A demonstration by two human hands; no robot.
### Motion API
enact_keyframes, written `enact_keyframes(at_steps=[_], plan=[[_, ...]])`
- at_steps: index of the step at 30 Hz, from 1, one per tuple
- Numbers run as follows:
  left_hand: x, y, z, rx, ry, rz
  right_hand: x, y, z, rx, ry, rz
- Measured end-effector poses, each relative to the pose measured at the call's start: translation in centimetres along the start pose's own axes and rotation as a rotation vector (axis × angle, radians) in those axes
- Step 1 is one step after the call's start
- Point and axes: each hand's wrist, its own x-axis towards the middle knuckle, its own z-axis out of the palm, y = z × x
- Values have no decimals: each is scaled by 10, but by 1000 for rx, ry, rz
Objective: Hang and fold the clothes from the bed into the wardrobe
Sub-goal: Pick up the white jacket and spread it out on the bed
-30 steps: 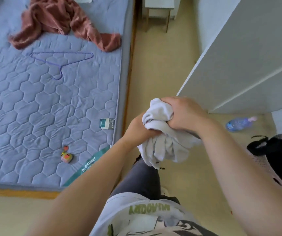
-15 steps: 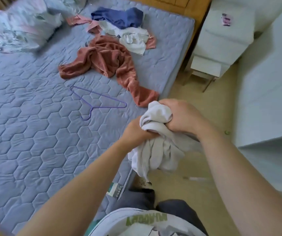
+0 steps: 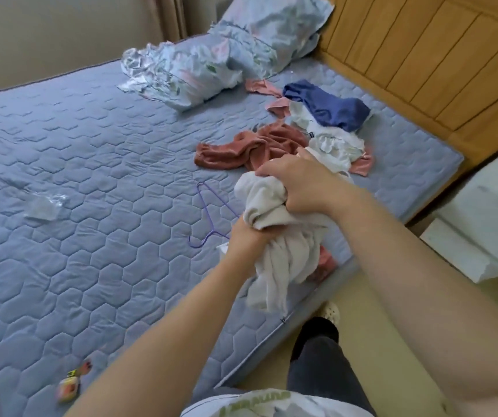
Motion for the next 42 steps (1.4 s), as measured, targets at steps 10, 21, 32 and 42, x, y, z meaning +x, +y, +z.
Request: enact_keyframes(at_steps=[10,21,32,42], plan=[[135,17,166,-483,-91,-72,95,227,-3,-294,-34,-323],[242,-56,239,-151,204,-475,97,412,135,-68,-454,-50],[297,-149,265,40,107,-539,89,434,263,28,-595,90],[317,-198,291,-209,632,-632,167,450,333,-14,-491,-112]])
